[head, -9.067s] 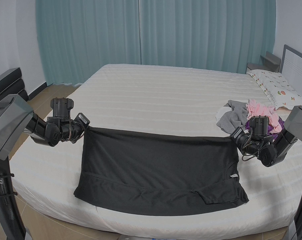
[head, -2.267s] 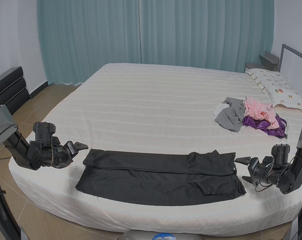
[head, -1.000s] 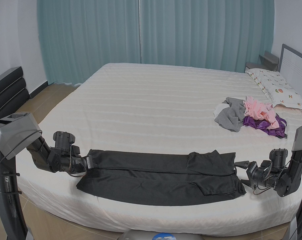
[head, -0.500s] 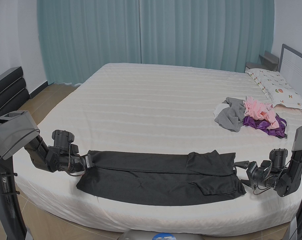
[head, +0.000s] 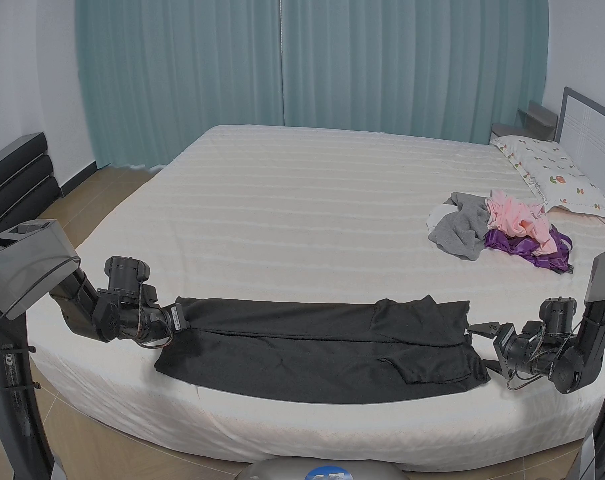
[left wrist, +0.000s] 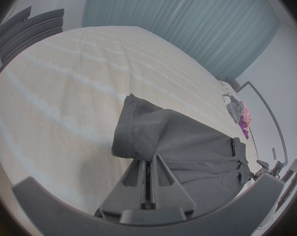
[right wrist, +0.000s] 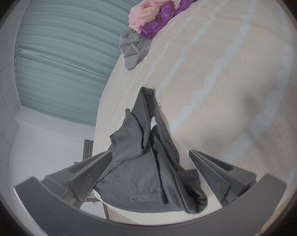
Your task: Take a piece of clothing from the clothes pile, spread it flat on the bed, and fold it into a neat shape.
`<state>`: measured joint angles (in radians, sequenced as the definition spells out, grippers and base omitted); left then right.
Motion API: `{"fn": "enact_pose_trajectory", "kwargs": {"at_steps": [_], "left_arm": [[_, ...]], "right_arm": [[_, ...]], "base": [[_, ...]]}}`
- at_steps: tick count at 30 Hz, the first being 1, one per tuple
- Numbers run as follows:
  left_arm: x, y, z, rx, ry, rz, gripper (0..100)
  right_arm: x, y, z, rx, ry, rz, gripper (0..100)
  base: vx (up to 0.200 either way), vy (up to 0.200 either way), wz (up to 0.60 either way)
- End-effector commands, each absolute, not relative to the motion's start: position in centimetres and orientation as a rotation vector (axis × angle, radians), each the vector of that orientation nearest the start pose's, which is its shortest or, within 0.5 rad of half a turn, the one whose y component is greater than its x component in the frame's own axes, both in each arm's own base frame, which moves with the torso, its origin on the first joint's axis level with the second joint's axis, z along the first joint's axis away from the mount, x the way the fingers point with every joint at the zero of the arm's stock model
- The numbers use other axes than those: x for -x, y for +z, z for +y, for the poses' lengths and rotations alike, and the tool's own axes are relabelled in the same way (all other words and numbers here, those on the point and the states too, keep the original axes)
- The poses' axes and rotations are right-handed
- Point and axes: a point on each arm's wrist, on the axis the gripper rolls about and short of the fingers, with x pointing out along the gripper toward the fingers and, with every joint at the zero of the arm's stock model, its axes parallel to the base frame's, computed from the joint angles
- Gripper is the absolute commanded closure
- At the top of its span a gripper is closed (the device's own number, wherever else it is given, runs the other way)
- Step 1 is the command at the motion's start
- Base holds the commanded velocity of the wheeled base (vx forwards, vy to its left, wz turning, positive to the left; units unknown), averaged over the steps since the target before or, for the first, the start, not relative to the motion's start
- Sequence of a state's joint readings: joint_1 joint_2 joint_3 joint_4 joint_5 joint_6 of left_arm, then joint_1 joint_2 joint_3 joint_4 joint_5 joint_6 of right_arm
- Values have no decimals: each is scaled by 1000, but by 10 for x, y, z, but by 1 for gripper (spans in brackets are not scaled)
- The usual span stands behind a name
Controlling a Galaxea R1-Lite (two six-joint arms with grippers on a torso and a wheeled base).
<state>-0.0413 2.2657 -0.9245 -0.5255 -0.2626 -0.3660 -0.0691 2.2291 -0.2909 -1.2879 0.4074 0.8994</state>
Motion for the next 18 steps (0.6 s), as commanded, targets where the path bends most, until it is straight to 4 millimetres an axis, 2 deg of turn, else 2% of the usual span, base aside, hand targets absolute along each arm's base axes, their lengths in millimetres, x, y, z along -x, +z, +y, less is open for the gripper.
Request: {"fn": "enact_pose_trajectory", "kwargs": {"at_steps": [1,6,18], "left_arm": [[-376,4,-21,440,-134,850,100],[-383,10,-28,510,-127,794,100],[-383,17,-39,547,-132,780,100]], "right_arm": [[-271,-14,-10,-1013,19,746,0],[-271,-14,-9,-1012,22,748,0],[-270,-14,-9,-1016,31,757,0]], "base": [[0,0,0],[0,0,0],[0,-200,0]]}}
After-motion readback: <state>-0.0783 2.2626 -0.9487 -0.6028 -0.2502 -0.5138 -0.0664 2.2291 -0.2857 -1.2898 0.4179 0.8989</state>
